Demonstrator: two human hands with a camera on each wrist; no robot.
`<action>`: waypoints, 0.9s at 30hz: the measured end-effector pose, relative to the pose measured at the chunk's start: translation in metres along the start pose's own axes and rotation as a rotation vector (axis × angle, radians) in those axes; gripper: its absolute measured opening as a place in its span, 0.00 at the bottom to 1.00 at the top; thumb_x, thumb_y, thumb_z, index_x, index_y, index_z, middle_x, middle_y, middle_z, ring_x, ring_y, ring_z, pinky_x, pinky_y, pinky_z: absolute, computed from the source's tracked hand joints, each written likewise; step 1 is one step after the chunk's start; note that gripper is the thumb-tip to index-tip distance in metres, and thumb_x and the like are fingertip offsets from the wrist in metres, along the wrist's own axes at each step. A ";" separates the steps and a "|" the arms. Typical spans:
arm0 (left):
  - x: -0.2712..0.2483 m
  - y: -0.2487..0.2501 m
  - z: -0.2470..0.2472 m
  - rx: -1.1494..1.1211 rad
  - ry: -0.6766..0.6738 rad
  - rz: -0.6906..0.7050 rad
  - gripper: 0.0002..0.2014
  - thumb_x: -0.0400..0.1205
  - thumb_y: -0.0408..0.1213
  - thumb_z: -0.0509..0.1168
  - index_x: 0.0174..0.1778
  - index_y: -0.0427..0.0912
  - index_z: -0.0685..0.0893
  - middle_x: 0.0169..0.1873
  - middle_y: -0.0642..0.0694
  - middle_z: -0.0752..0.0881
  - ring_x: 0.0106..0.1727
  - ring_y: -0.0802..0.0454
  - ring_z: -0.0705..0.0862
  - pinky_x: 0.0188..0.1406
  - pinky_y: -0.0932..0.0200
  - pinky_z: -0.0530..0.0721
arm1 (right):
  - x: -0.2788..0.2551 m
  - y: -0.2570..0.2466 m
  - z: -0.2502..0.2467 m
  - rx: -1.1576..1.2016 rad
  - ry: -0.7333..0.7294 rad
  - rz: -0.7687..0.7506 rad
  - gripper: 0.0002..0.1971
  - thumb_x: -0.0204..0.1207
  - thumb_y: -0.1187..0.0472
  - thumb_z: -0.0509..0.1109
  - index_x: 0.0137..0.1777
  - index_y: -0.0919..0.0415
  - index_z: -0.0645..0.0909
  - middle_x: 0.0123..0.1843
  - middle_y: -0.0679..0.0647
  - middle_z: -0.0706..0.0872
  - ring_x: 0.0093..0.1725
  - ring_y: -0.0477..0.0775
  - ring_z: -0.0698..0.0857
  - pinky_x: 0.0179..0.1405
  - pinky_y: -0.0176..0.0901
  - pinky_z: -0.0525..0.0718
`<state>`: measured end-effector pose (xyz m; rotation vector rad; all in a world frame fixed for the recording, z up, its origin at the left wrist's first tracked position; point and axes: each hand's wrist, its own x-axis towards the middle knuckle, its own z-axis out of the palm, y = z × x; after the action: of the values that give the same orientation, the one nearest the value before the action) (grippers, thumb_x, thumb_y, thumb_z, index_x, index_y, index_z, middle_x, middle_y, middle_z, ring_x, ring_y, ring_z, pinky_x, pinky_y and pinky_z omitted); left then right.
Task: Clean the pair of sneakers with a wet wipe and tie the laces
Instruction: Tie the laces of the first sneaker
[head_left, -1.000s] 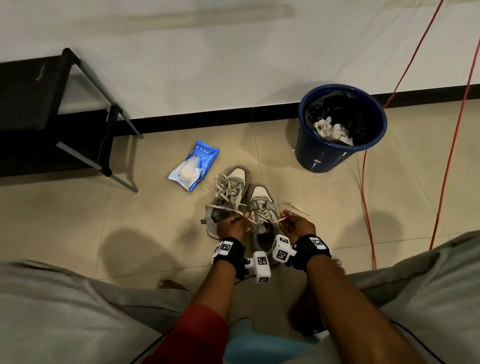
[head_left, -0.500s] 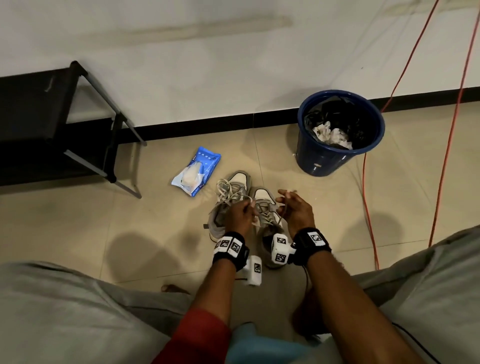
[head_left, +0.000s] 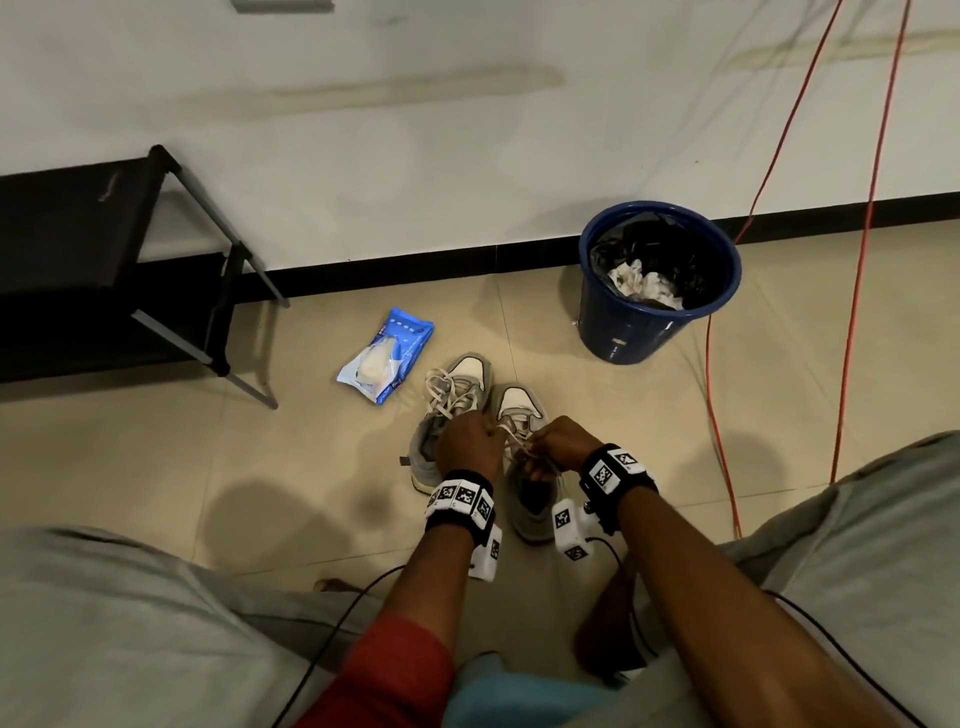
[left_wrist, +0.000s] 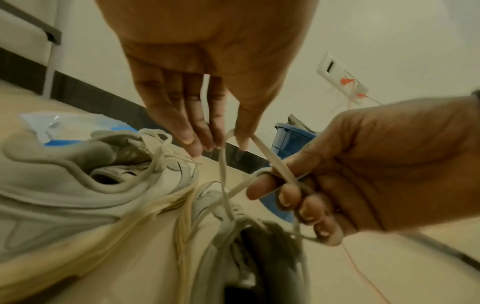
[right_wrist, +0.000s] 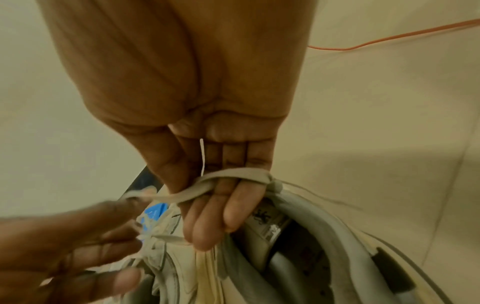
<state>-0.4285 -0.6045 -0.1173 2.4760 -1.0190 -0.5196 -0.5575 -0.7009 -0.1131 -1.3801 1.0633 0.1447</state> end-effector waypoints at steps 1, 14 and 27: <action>-0.001 0.002 -0.002 -0.041 -0.046 -0.117 0.20 0.78 0.56 0.68 0.45 0.41 0.91 0.46 0.41 0.90 0.51 0.41 0.87 0.48 0.52 0.82 | -0.001 -0.004 0.001 -0.016 0.004 -0.002 0.10 0.76 0.71 0.67 0.38 0.69 0.88 0.29 0.61 0.89 0.27 0.56 0.88 0.31 0.43 0.87; 0.027 -0.038 -0.016 -0.401 0.011 -0.460 0.09 0.67 0.41 0.76 0.41 0.42 0.93 0.37 0.42 0.92 0.42 0.41 0.90 0.42 0.55 0.88 | 0.005 -0.002 -0.023 -0.417 0.351 -0.316 0.06 0.64 0.68 0.79 0.39 0.59 0.92 0.38 0.54 0.92 0.40 0.51 0.88 0.48 0.44 0.85; 0.012 -0.054 0.011 -0.929 0.195 -0.471 0.31 0.70 0.34 0.78 0.70 0.44 0.80 0.45 0.52 0.89 0.47 0.50 0.89 0.51 0.54 0.88 | 0.015 0.051 -0.017 -0.138 0.605 0.146 0.13 0.64 0.49 0.80 0.37 0.60 0.88 0.36 0.57 0.91 0.37 0.59 0.90 0.43 0.51 0.89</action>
<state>-0.3950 -0.5805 -0.1554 1.8238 -0.0334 -0.6742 -0.5912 -0.7094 -0.1570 -1.5103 1.6832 -0.1045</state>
